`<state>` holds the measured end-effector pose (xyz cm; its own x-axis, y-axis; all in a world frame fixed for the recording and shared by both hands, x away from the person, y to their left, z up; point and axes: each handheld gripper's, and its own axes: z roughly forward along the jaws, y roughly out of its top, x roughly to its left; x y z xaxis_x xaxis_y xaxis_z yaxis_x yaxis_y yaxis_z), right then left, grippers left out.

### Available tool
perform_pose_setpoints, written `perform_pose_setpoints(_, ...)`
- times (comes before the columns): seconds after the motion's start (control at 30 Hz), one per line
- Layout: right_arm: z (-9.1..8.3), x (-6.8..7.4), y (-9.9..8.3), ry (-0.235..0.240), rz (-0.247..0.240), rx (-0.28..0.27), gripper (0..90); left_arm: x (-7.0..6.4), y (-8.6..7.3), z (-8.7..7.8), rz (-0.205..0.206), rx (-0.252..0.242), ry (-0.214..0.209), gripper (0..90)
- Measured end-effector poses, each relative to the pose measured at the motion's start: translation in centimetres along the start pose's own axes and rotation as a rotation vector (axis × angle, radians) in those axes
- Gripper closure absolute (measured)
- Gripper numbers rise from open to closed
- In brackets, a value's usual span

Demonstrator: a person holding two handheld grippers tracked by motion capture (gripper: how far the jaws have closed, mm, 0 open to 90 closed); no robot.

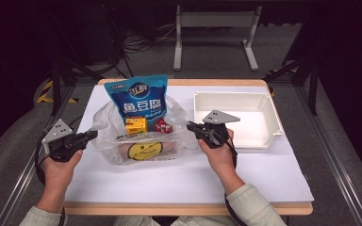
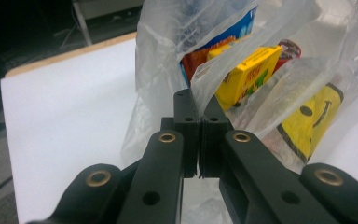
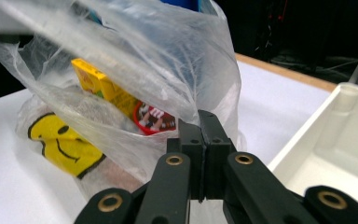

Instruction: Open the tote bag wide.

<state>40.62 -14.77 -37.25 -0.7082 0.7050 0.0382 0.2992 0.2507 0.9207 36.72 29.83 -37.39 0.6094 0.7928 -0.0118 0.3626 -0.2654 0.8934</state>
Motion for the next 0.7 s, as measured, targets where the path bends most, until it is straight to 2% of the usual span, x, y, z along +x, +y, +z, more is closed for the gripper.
perform_pose_setpoints(0.07, 0.0, -0.2, -0.3, -0.001, 0.000, 0.012, 89.4, 0.2, -0.3, -0.2, -0.013, 0.004, 0.002, 88.4)
perform_pose_setpoints(0.17, -0.3, -0.4, -0.7, 0.005, -0.003, 0.027, 89.4, 0.5, -0.9, -0.4, -0.036, -0.003, -0.017, 88.4)
perform_pose_setpoints(0.4, -0.4, -0.3, -1.3, 0.014, -0.009, 0.048, 89.5, 0.2, -1.7, -0.4, -0.036, 0.025, -0.028, 88.7)
perform_pose_setpoints(0.7, -0.2, -0.2, -3.1, 0.039, -0.003, 0.114, 89.5, -0.2, -2.9, -0.1, -0.050, 0.069, -0.061, 88.8)
